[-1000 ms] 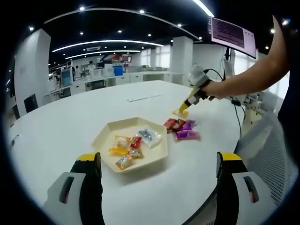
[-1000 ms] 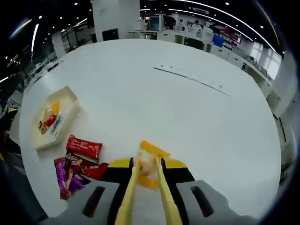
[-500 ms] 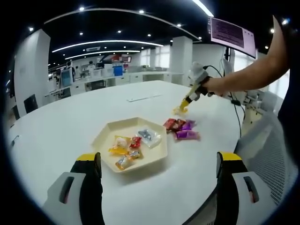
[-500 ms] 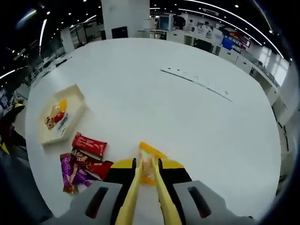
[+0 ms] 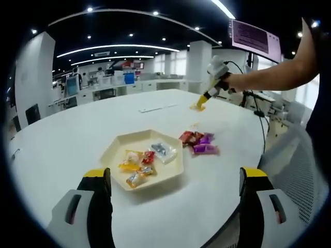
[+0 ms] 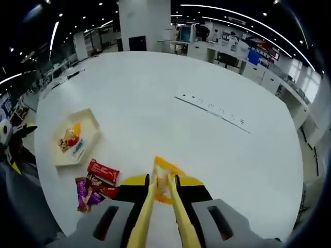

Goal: Place the target food into the container with the food tongs after gripping and lifting it, then release it inside without dropping or visibly crushing the food.

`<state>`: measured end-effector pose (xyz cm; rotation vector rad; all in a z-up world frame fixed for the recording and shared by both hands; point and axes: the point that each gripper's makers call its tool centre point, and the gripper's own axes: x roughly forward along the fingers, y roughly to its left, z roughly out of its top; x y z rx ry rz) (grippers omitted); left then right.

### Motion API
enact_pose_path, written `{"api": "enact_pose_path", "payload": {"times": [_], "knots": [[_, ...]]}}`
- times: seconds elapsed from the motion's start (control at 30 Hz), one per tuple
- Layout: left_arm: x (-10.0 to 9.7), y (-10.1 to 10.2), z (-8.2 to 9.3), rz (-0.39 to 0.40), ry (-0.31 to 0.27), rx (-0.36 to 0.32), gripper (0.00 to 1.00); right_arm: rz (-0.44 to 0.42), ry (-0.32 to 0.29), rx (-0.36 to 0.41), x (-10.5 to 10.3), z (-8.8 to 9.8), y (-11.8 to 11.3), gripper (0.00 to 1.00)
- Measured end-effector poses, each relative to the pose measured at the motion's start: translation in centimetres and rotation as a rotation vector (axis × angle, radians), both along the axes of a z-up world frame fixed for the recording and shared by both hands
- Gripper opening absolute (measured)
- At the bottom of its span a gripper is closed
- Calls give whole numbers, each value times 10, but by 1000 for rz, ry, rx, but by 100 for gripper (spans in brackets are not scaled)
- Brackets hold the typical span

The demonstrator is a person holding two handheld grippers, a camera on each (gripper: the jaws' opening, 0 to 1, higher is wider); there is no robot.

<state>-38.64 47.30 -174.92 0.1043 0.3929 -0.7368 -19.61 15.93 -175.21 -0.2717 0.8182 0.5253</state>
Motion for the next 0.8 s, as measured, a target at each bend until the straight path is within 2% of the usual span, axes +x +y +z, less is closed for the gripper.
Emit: {"api": "enact_pose_path", "payload": {"times": [0.17,0.37,0.57,0.8], "knots": [[0,0,0,-4,-3,6,100,11,-24,-7,5,16,1,19],[-1,-1,0,-9,-5,7,100,16,-35,1,8,22,7,19],[0,0,1,-4,-11,6,100,47,-48,-6,8,27,21,19],[1,0,3,1,-20,6,100,106,-40,7,6,32,48,19]]}}
